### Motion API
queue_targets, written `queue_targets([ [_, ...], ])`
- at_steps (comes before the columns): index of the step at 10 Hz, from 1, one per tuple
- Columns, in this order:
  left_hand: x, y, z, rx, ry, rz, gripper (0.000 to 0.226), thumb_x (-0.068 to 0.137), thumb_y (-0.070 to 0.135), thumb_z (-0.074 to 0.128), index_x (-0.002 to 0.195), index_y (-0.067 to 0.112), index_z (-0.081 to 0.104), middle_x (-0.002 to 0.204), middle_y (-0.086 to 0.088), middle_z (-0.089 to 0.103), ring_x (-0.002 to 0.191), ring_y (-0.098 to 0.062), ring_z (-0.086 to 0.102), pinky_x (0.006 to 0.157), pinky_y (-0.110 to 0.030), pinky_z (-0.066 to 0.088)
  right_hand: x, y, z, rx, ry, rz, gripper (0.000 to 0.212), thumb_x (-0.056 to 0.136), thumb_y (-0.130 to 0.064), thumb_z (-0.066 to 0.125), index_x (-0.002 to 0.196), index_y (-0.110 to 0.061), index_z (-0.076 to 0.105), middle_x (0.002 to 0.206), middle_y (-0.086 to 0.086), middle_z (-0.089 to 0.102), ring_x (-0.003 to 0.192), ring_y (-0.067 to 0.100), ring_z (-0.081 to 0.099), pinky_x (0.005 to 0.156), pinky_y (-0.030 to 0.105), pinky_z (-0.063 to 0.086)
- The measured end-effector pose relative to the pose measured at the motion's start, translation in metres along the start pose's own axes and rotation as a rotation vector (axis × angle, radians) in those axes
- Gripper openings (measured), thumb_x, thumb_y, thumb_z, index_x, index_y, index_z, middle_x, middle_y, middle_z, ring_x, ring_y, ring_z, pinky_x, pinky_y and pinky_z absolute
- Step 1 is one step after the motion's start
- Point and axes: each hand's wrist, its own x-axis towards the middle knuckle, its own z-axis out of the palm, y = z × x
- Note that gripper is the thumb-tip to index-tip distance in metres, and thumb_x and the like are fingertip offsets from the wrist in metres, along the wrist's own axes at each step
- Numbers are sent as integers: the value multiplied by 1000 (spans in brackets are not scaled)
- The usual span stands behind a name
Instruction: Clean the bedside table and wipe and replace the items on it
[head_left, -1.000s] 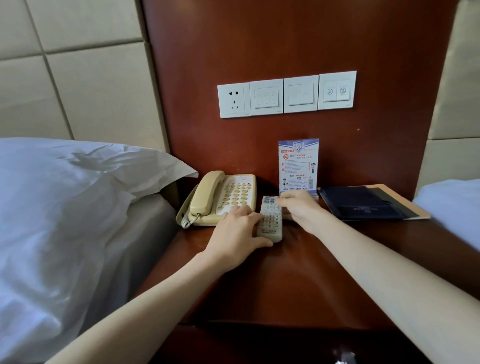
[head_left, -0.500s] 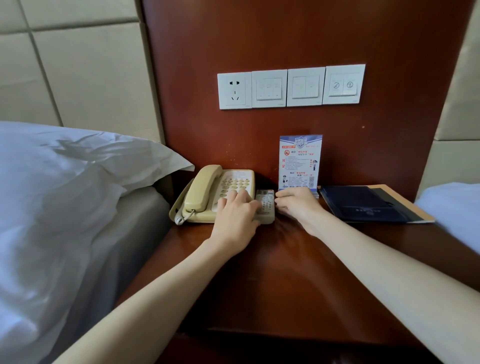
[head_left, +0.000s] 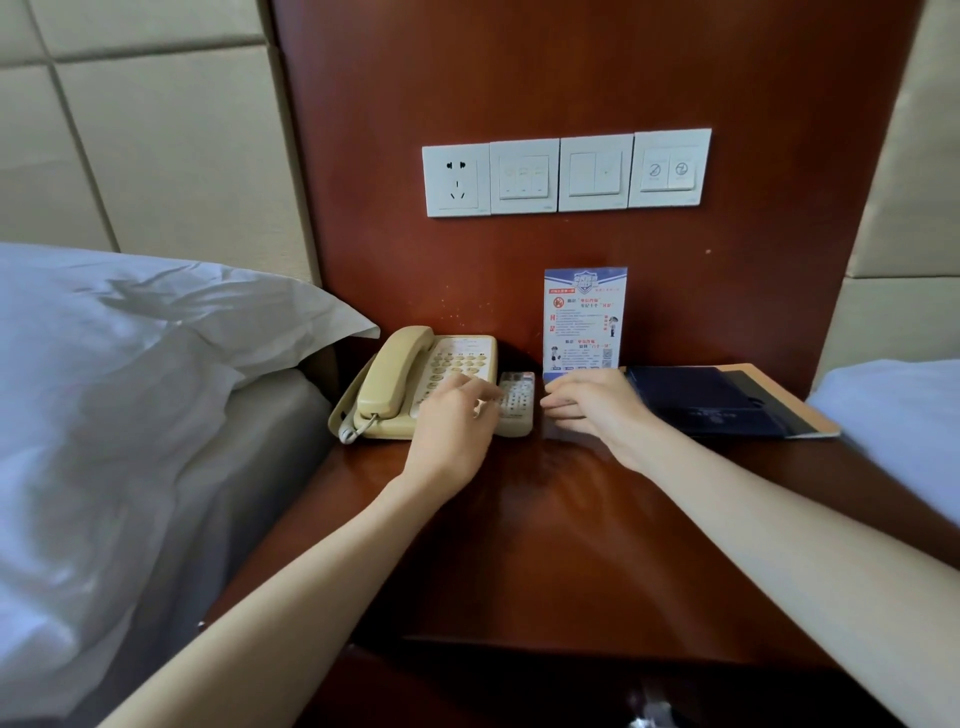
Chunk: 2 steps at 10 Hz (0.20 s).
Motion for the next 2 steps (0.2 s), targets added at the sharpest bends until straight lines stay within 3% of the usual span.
queue_targets([
  [1, -9, 8, -7, -208, 11, -71, 22, 90, 10, 49, 100, 14, 69, 101, -1, 65, 90, -12, 60, 81, -24, 45, -7, -3, -10, -8, -35, -8, 23, 90, -8, 58, 110, 1, 65, 100, 19, 71, 94, 27, 69, 86, 33, 55],
  [2, -14, 21, -12, -579, -59, -322, 25, 93, 7, 43, 98, 12, 66, 96, -7, 69, 83, -10, 65, 78, -25, 50, -20, -8, -22, -1, -23, -1, 23, 90, -13, 59, 108, 0, 67, 100, 16, 72, 93, 24, 70, 87, 34, 55],
])
